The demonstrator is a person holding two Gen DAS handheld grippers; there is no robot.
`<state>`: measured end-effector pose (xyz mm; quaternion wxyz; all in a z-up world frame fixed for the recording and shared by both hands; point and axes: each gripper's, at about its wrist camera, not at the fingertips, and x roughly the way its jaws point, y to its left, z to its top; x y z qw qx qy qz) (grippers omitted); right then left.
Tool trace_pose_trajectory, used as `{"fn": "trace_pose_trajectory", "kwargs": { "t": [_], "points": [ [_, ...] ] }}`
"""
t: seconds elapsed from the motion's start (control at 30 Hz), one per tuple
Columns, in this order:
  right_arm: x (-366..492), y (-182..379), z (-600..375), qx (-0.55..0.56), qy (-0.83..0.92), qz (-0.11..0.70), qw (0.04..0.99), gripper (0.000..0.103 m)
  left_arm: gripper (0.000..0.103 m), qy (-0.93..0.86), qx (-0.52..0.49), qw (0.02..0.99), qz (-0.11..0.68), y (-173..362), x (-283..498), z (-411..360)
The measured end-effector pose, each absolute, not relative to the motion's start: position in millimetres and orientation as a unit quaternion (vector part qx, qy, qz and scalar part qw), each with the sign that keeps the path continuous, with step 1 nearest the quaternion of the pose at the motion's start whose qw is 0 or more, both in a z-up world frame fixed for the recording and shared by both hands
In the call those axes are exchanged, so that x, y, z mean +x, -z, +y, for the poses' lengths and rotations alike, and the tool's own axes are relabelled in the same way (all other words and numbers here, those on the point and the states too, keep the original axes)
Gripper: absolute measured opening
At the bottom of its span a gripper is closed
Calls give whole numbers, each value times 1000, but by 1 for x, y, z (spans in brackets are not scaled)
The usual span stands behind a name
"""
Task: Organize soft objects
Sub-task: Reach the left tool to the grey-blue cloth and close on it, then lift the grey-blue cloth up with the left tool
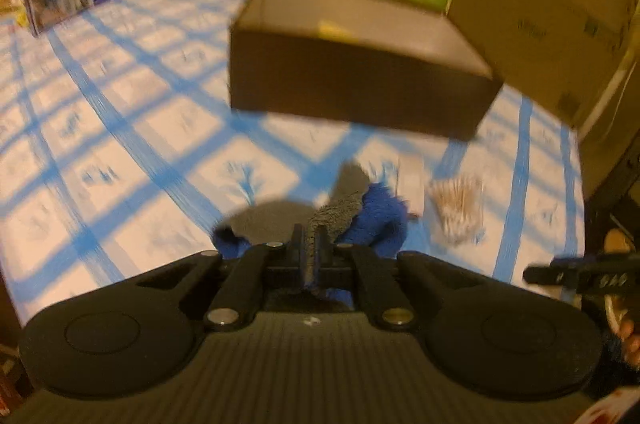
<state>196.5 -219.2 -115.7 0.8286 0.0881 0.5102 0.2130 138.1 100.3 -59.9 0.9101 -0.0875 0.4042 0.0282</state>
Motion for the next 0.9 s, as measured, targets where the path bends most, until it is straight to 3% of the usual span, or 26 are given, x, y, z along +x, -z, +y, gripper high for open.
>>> {"fn": "trace_pose_trajectory", "kwargs": {
  "t": [0.57,0.9],
  "points": [
    [190,108,-218,91,-219,499,833,78,3,-79,-79,972,206,-93,89,145],
    [189,108,-218,93,-220,498,833,78,3,-87,-55,982,159,-131,85,146]
  ]
}}
